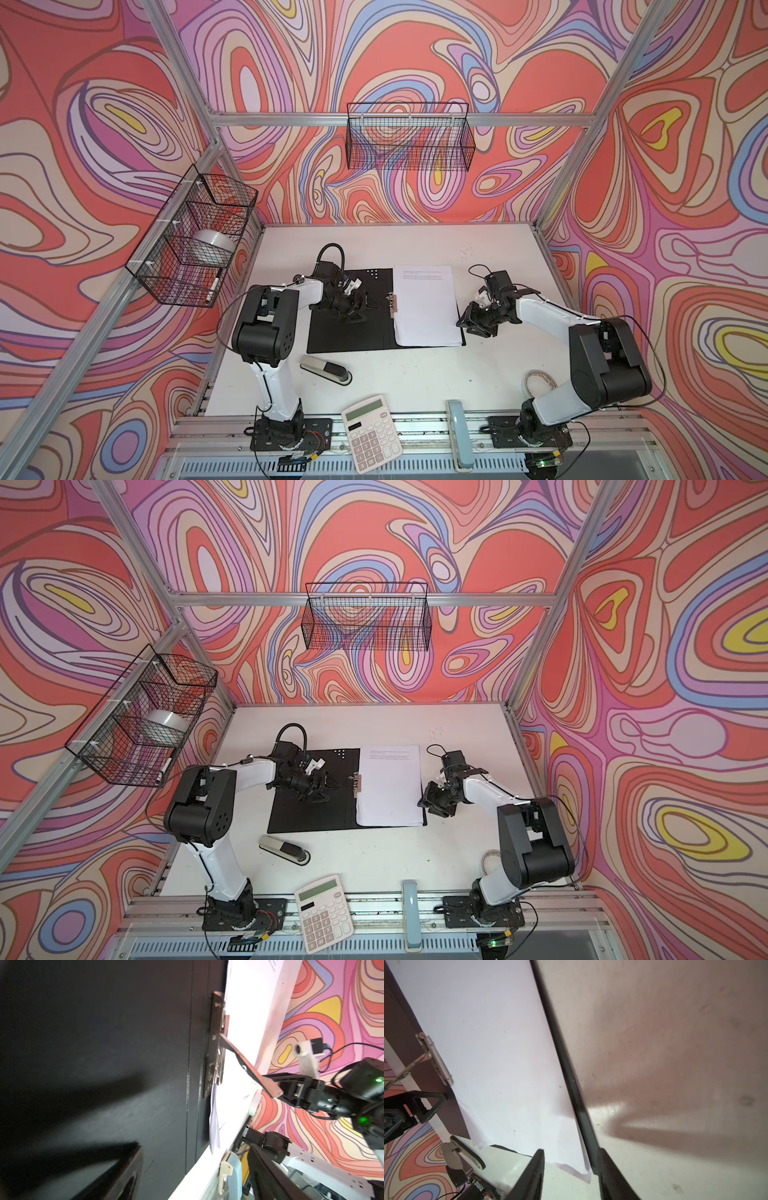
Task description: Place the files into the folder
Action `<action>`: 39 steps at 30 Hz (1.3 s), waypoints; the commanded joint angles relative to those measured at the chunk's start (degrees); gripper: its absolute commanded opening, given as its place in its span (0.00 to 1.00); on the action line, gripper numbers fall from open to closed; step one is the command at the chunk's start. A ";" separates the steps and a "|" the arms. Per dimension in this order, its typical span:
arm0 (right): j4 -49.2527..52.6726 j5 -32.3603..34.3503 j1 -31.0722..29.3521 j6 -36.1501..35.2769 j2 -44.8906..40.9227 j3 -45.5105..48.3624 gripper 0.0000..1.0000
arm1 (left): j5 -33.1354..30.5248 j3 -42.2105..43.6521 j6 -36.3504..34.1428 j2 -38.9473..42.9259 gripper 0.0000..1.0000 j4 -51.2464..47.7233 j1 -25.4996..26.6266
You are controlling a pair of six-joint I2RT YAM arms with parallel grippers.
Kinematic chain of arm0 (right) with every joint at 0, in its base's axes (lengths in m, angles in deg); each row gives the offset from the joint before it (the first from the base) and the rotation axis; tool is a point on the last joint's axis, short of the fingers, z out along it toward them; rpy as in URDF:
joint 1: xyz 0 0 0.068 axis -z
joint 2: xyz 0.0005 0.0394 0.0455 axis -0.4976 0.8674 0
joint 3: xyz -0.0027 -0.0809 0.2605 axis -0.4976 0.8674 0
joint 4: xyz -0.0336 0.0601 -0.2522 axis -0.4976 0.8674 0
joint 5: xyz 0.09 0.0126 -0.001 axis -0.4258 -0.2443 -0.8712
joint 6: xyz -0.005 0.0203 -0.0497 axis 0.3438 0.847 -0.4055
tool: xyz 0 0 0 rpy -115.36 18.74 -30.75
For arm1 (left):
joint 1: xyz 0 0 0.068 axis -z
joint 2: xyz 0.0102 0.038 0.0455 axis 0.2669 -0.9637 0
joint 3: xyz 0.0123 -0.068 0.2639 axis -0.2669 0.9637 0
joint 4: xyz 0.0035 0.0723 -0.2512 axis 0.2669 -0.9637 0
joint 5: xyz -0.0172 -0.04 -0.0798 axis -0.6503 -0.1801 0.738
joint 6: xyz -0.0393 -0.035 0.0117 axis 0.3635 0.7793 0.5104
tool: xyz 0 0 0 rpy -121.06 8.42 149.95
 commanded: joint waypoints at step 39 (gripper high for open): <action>-10.13 -2.01 4.44 -12.21 36.55 -39.05 0.48 | -26.35 -11.99 -10.61 0.61 0.82 -12.90 -14.51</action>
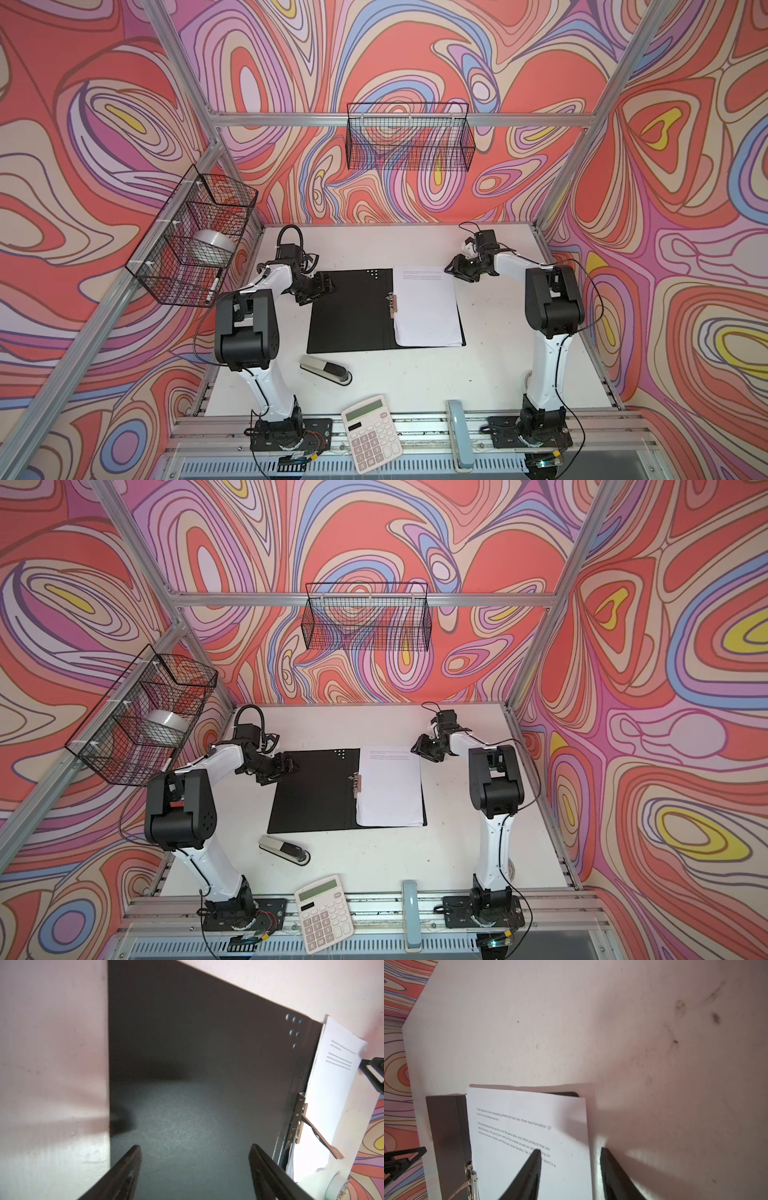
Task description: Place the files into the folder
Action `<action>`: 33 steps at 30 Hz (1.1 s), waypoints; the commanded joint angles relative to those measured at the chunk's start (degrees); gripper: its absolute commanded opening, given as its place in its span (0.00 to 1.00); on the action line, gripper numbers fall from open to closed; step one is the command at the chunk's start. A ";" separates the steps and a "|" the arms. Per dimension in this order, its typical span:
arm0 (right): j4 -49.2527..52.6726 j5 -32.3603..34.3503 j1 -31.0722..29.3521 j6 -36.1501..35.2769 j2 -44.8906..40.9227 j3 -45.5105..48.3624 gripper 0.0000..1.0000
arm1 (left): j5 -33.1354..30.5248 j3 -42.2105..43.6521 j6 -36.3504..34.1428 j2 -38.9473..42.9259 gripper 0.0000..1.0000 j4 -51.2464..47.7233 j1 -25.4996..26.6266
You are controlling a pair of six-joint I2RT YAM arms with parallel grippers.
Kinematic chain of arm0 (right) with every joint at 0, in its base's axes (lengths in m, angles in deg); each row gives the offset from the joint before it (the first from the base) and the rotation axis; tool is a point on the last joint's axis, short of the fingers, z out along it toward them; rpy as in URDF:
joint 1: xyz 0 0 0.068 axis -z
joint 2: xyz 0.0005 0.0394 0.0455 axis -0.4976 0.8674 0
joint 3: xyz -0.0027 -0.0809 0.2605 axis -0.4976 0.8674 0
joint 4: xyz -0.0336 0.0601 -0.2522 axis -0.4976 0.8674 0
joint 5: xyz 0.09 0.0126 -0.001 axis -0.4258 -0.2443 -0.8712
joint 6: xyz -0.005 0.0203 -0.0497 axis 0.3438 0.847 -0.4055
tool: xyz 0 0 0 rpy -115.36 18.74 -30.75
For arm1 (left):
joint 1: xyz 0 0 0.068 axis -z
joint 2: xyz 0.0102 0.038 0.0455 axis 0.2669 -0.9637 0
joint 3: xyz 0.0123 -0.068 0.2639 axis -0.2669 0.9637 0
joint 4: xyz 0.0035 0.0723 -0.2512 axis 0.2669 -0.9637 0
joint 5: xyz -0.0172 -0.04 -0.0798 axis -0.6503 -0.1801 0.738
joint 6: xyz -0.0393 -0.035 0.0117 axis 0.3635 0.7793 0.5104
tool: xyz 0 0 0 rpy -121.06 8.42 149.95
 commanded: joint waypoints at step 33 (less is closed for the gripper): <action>6.68 -6.39 0.16 -5.61 6.44 -9.67 0.52 | -1.51 -5.83 -2.47 -7.45 0.82 -2.87 -3.33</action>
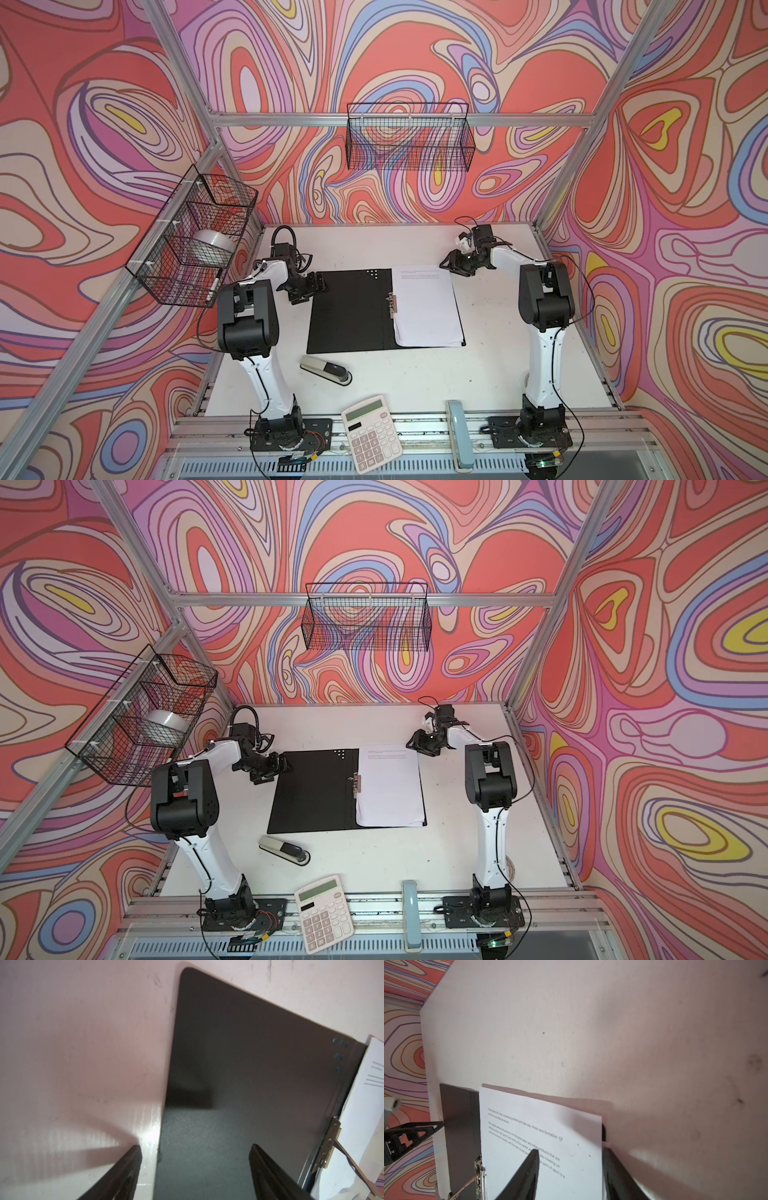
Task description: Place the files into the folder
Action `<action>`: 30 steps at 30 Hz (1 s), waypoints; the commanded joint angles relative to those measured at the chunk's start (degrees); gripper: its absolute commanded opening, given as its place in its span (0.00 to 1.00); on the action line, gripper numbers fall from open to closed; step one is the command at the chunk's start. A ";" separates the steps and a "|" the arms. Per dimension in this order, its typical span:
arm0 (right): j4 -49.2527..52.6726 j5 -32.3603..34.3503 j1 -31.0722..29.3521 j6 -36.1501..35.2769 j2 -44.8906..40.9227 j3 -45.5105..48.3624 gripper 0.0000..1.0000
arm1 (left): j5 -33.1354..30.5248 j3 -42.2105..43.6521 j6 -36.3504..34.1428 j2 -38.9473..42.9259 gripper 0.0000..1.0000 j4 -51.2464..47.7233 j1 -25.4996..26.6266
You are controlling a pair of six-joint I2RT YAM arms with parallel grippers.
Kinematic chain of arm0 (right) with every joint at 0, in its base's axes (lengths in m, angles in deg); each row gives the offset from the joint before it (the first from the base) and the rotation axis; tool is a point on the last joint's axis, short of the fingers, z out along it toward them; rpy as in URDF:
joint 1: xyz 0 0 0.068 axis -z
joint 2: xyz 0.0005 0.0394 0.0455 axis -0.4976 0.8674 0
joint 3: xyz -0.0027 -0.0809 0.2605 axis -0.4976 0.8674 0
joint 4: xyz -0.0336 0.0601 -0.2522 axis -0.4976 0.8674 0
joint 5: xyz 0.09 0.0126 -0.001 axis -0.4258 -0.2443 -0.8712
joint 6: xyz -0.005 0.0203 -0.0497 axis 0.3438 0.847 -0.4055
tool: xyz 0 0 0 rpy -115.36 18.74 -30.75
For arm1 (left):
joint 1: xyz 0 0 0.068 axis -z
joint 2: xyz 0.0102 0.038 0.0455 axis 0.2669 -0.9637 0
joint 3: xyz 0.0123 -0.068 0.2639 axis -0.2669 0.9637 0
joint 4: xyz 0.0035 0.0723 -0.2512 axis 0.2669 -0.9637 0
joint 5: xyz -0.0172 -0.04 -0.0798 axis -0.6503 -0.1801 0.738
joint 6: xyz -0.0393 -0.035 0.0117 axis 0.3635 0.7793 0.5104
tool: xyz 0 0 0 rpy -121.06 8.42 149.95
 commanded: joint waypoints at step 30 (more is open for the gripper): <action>14.46 1.33 -9.27 -4.25 19.02 -37.74 0.50 | 4.66 -7.60 -3.36 -6.91 0.81 -5.09 -0.33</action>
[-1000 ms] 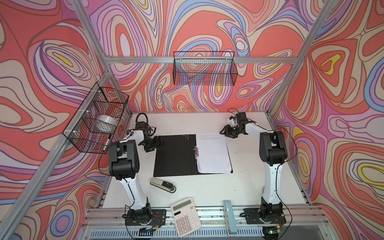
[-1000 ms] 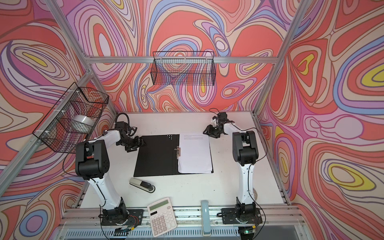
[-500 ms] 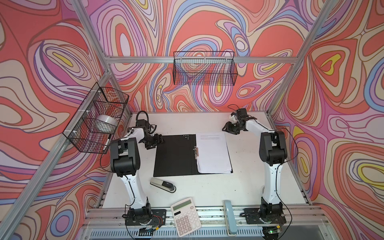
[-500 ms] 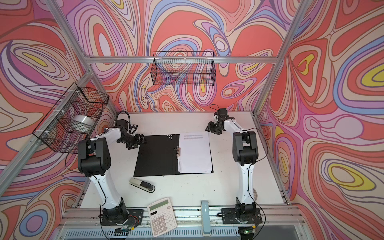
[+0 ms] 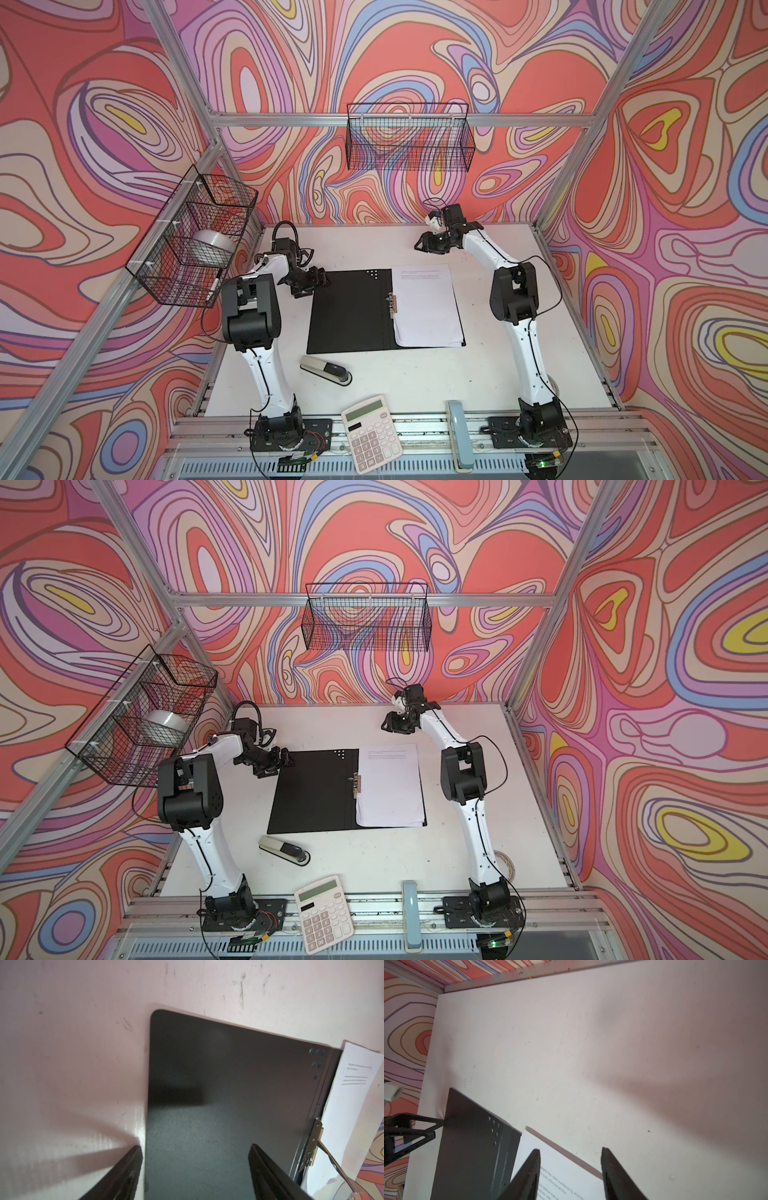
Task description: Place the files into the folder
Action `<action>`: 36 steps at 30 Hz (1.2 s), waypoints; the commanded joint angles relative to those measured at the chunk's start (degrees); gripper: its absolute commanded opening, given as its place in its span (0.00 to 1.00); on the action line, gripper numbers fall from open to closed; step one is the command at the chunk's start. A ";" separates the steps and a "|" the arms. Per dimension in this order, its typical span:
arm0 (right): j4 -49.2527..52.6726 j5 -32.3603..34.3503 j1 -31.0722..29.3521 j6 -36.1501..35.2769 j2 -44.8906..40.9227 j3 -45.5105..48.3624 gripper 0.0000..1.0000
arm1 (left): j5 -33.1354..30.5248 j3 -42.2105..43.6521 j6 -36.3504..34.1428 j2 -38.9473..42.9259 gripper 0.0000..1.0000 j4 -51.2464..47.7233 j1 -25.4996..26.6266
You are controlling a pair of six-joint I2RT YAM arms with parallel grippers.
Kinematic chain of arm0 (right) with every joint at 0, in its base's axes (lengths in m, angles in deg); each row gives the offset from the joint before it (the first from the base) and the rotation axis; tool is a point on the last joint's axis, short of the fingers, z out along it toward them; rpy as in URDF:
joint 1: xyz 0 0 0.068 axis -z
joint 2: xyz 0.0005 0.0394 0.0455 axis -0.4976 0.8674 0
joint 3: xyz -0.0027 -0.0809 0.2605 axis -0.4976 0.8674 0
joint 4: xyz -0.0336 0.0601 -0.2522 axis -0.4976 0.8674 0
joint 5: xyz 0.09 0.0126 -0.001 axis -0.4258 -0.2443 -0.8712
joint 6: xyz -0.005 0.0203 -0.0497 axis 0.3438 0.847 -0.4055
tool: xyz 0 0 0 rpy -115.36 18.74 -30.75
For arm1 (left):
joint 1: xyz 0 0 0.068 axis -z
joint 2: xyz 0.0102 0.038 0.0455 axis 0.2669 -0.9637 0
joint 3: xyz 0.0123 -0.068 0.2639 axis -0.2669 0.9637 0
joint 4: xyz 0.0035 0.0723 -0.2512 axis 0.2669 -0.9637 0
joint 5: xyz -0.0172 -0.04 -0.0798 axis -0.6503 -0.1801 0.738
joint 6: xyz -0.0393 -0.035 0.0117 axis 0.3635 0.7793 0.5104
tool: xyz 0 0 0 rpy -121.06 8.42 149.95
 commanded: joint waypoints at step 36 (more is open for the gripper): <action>19.70 -3.94 -4.15 -7.39 10.26 -16.94 0.49 | 2.64 -1.01 1.64 -3.16 0.81 -2.00 -0.34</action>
